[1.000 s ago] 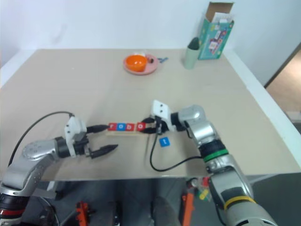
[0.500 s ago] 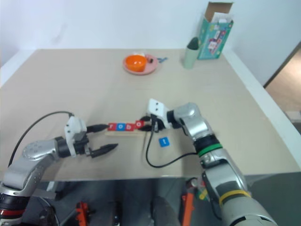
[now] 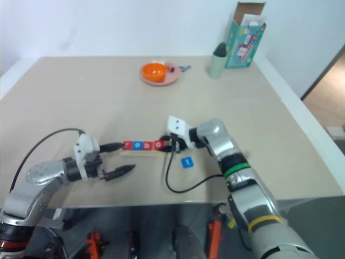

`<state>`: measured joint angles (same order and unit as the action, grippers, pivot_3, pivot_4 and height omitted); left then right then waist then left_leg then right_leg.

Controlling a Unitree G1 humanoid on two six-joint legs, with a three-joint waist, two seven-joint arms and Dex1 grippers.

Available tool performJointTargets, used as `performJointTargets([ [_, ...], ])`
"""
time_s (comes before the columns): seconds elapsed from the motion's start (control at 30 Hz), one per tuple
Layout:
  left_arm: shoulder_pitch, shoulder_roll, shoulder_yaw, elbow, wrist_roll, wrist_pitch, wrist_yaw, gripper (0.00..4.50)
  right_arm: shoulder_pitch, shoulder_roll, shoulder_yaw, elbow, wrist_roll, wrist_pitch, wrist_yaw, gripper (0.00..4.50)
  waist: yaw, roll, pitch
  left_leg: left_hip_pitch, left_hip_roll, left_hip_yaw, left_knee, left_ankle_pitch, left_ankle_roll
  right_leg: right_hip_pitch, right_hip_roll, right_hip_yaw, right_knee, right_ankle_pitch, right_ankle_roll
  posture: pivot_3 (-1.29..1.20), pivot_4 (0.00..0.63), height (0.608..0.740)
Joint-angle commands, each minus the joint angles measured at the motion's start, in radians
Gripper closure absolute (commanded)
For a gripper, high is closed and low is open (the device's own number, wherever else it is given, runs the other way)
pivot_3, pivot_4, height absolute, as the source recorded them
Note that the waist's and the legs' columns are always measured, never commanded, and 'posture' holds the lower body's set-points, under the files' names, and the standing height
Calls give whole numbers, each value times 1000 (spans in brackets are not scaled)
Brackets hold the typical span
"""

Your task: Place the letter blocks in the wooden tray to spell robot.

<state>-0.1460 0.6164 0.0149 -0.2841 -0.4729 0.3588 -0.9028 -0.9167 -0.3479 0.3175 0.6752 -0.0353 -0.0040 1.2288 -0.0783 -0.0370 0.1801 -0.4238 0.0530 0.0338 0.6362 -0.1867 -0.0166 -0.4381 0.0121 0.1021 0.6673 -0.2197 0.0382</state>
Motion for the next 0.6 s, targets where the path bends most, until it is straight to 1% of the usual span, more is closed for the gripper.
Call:
performJointTargets([
  [0.03,2,2,11,-33,-4,-4,4,0,-29,9,2,20,-11,-22,-1,3280,0,0,0,0,0,0,0,0,0,0,0,0,0,0,0,0,150,740],
  [0.6,8,2,7,-36,4,-8,5,0,-30,24,6,7,-8,-12,33,3280,0,0,0,0,0,0,0,0,0,0,0,-1,0,0,0,0,150,740],
])
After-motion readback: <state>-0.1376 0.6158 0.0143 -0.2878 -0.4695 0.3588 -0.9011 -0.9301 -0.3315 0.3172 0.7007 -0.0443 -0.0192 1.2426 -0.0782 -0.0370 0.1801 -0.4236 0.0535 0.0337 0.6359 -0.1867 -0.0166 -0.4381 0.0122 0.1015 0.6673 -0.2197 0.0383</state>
